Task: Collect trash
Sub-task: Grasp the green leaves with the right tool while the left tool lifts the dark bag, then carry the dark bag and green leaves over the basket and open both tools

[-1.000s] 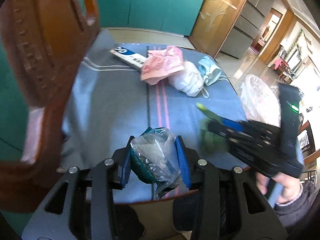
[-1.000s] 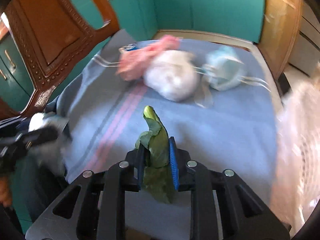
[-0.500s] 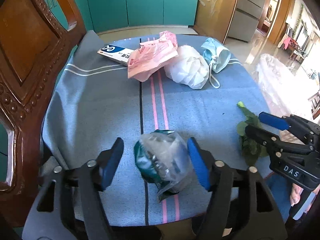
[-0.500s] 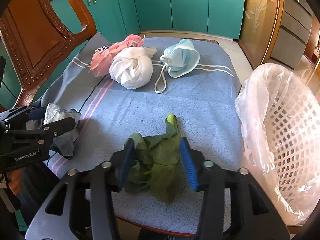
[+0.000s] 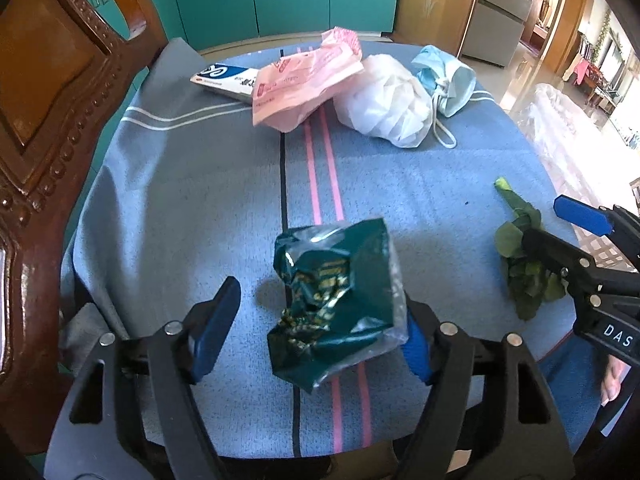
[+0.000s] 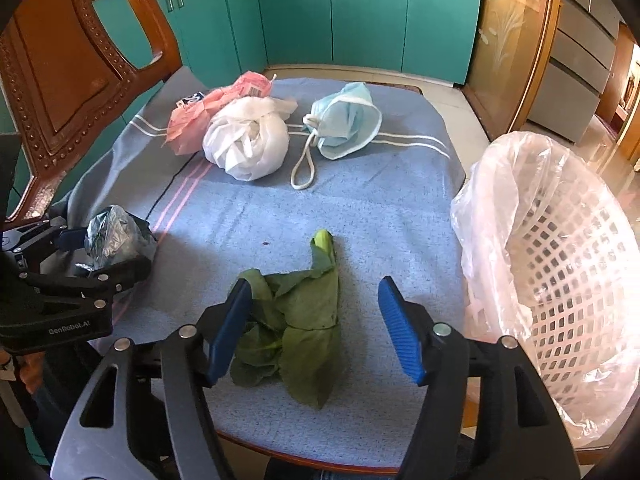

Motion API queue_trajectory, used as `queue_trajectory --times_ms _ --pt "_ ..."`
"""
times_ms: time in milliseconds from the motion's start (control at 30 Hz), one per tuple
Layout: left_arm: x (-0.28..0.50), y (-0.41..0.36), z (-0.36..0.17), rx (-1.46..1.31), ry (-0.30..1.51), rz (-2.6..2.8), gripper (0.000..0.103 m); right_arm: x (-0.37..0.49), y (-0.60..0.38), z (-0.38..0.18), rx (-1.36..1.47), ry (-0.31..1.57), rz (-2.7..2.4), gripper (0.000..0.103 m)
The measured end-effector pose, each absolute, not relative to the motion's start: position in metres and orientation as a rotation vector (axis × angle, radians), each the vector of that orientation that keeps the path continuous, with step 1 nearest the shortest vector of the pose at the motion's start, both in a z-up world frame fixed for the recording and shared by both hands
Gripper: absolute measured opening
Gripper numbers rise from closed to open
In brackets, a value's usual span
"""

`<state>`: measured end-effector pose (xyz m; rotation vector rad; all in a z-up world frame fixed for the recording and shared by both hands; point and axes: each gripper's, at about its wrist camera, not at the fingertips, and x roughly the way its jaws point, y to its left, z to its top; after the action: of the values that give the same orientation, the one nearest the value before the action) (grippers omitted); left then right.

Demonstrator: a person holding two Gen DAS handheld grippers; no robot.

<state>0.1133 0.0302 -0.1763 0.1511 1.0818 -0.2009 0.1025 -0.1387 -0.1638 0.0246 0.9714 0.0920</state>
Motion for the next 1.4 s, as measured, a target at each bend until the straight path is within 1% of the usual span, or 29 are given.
queue_trajectory --times_ms 33,100,133,233,267,300,367,400,433,467,533,600,1100,1400 --pt "0.114 0.031 -0.177 0.149 1.084 -0.201 0.073 0.102 -0.139 -0.165 0.025 0.975 0.092 0.065" --pt "0.116 0.032 -0.180 0.145 1.094 -0.206 0.061 0.102 -0.139 -0.167 0.023 0.980 0.092 0.065" --pt "0.116 0.033 -0.182 0.143 1.102 -0.208 0.057 0.102 -0.138 -0.168 0.021 0.980 0.093 0.065" --pt "0.116 0.036 -0.183 0.135 1.097 -0.203 0.055 0.102 -0.136 -0.170 0.018 0.983 0.095 0.065" --pt "0.116 0.037 -0.183 0.134 1.096 -0.202 0.053 0.102 -0.136 -0.171 0.018 0.985 0.095 0.065" --pt "0.115 0.037 -0.182 0.132 1.093 -0.202 0.050 0.102 -0.136 -0.172 0.019 0.988 0.096 0.065" --pt "0.112 0.039 -0.179 0.133 1.085 -0.196 0.048 0.102 -0.136 -0.174 0.028 0.994 0.104 0.063" --pt "0.111 0.038 -0.176 0.137 1.078 -0.192 0.048 0.101 -0.135 -0.175 0.031 0.995 0.110 0.054" --pt "0.110 0.039 -0.174 0.141 1.072 -0.190 0.048 0.102 -0.135 -0.176 0.037 1.000 0.123 0.042" --pt "0.108 0.038 -0.171 0.146 1.064 -0.186 0.048 0.101 -0.134 -0.177 0.042 1.002 0.131 0.037" --pt "0.105 0.037 -0.166 0.155 1.048 -0.181 0.048 0.100 -0.132 -0.175 0.032 0.987 0.126 0.031" --pt "0.104 0.036 -0.160 0.160 1.037 -0.178 0.048 0.098 -0.132 -0.171 0.044 0.973 0.137 0.028" --pt "0.095 0.033 -0.131 0.127 0.986 -0.197 0.048 0.083 -0.147 -0.138 0.109 0.867 0.166 0.027" --pt "0.098 0.019 -0.121 0.128 0.964 -0.218 0.048 0.065 -0.200 -0.082 0.187 0.695 0.083 0.027"
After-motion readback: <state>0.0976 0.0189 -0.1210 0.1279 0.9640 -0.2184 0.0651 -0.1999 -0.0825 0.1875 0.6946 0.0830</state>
